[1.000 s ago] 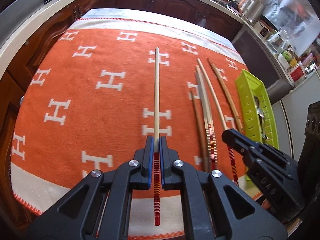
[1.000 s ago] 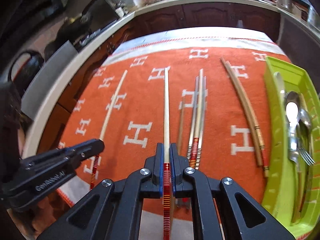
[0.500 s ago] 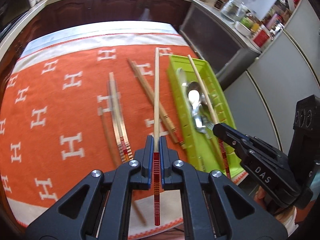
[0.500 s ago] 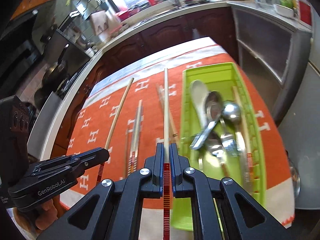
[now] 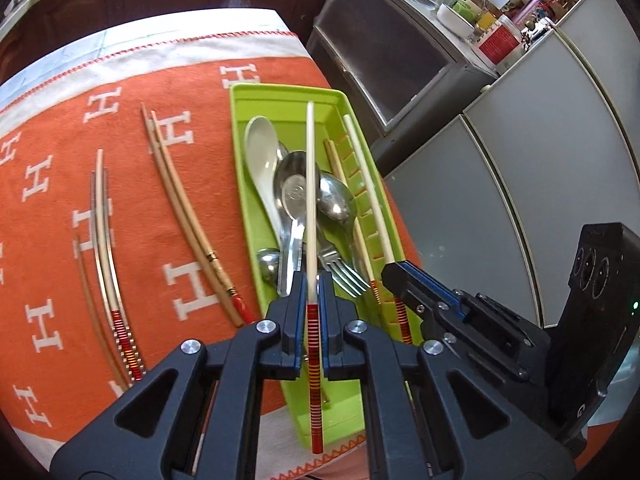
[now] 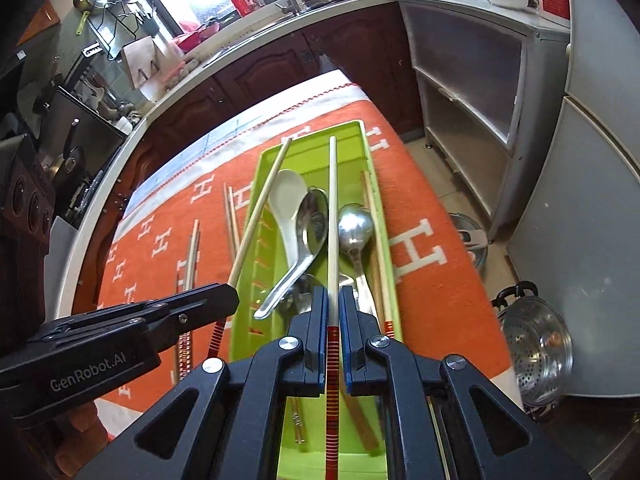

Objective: Organize utensils
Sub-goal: 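Carry both chopsticks into the green tray and open both tools, then move both tools back over the remaining chopsticks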

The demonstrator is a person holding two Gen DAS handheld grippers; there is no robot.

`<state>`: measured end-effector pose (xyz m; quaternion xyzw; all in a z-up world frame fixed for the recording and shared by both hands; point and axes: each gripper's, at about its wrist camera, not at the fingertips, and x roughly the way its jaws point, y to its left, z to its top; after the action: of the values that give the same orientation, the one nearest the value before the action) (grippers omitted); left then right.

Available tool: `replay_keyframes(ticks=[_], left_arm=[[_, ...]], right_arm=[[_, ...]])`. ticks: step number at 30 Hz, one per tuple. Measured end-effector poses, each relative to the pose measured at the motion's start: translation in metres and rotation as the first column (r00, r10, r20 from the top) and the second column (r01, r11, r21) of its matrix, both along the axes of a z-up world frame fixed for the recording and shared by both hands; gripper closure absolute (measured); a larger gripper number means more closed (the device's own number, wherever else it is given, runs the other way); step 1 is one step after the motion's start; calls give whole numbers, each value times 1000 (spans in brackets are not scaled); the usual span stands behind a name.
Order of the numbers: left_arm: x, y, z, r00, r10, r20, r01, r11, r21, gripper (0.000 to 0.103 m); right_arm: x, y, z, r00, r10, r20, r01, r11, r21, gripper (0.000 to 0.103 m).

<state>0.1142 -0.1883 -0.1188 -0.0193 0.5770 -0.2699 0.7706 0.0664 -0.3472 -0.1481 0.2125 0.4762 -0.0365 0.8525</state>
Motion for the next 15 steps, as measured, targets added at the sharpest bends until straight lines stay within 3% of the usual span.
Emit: replay_keyframes(ticks=[7, 15], left_arm=[[-4, -1, -12, 1000, -1, -2, 1, 999, 51, 99], [-18, 36, -9, 999, 42, 26, -45, 995, 89, 99]], right_arm=[[-3, -7, -12, 1000, -16, -24, 16, 1000, -8, 84], [-18, 14, -13, 1000, 9, -24, -9, 1000, -20, 83]])
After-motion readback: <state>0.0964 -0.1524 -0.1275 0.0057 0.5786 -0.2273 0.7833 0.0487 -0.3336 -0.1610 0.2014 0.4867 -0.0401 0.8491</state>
